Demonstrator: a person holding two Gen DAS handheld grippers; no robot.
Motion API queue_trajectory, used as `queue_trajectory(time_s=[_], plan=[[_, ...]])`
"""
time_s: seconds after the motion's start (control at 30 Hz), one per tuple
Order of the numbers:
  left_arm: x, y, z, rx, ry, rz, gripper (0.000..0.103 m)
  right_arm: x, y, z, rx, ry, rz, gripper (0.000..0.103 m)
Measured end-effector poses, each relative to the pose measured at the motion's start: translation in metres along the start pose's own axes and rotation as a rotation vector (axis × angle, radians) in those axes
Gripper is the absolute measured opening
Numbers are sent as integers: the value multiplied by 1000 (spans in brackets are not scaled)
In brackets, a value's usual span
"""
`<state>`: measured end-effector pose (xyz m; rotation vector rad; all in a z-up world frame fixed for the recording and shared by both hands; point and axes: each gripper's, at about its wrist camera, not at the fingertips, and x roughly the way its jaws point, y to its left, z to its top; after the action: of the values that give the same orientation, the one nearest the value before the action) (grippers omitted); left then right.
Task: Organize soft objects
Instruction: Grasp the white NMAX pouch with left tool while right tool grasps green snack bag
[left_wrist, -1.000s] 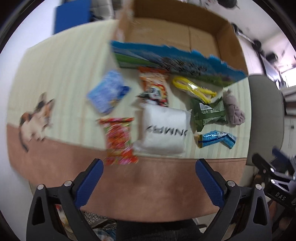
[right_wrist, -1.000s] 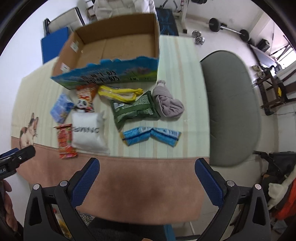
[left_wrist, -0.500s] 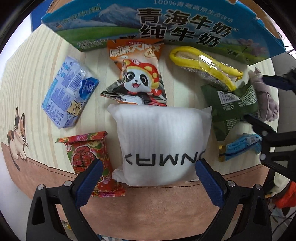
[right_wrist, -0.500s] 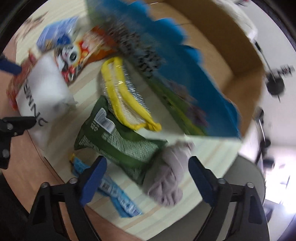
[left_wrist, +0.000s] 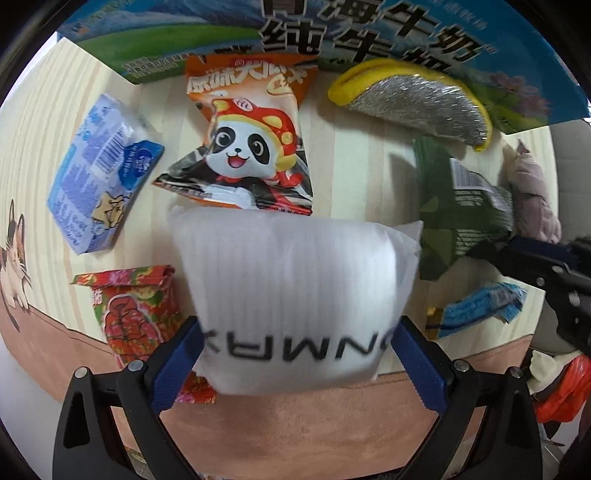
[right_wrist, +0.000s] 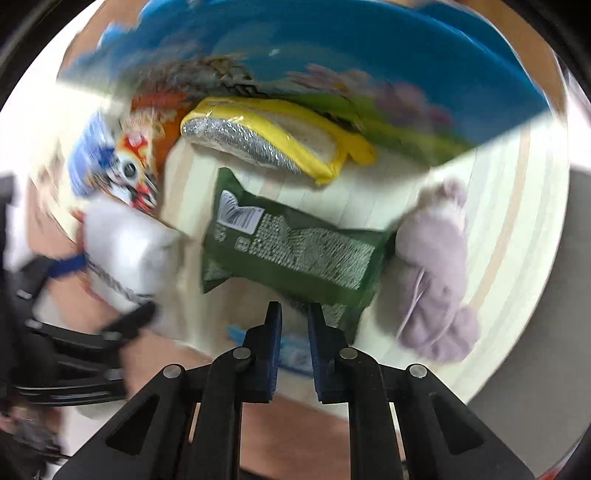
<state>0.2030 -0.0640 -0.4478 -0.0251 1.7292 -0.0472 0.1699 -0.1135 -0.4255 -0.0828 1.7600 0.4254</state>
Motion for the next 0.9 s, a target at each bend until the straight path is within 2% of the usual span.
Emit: queue_trajectory(time_s=[0.07, 0.1, 0.17, 0.2, 0.23, 0.27, 0.37, 0.4, 0.43, 0.47, 0.5, 0.57, 0.6, 0.67, 0.7, 0.77, 0.8, 0.83, 0.9], plan=[[8, -1, 2, -1, -9, 16, 80, -1, 7, -2, -88, -36, -105, 30], [11, -1, 1, -4, -14, 11, 79, -2, 14, 1, -176, -56, -206, 32], [14, -1, -4, -19, -32, -1, 75, 1, 25, -2, -308, -61, -299, 34], [15, -1, -6, -25, -40, -5, 74, 5, 30, -3, -394, -56, -341, 38], [18, -1, -10, -31, -52, -5, 74, 9, 31, -3, -440, -46, -366, 42], [18, 4, -11, -37, -60, -2, 73, 14, 32, -2, -480, -34, -390, 52], [19, 5, -23, -72, -66, 1, 72, 29, 27, 0, -588, -17, -428, 55], [17, 7, -29, -87, -67, -1, 72, 29, 24, -1, -599, -33, -442, 49], [14, 11, -36, -97, -70, 1, 72, 30, 25, -3, -593, -35, -440, 45], [13, 13, -41, -105, -77, 6, 72, 26, 21, -4, -580, -34, -431, 35], [10, 15, -42, -114, -85, 16, 72, 18, 13, -4, -534, -36, -407, 29], [12, 14, -50, -130, -99, 40, 72, 17, 7, -1, -407, -24, -353, 25], [12, 15, -54, -134, -101, 40, 72, 9, -11, -1, -274, -9, -318, 24], [13, 15, -60, -139, -93, 30, 72, 4, -41, -6, -65, 45, -240, 24], [17, 16, -62, -141, -81, 21, 72, 3, -62, -11, 71, 81, -141, 24], [31, 18, -59, -137, -43, 5, 73, 4, -84, -16, 180, 101, 14, 24], [39, 17, -60, -136, -22, -3, 75, 0, -96, -15, 186, 110, 55, 25], [44, 16, -59, -134, -22, -3, 76, 1, -98, -20, 174, 105, 42, 25], [52, 14, -61, -137, -36, -4, 76, -4, -102, -14, 125, 52, -29, 39]])
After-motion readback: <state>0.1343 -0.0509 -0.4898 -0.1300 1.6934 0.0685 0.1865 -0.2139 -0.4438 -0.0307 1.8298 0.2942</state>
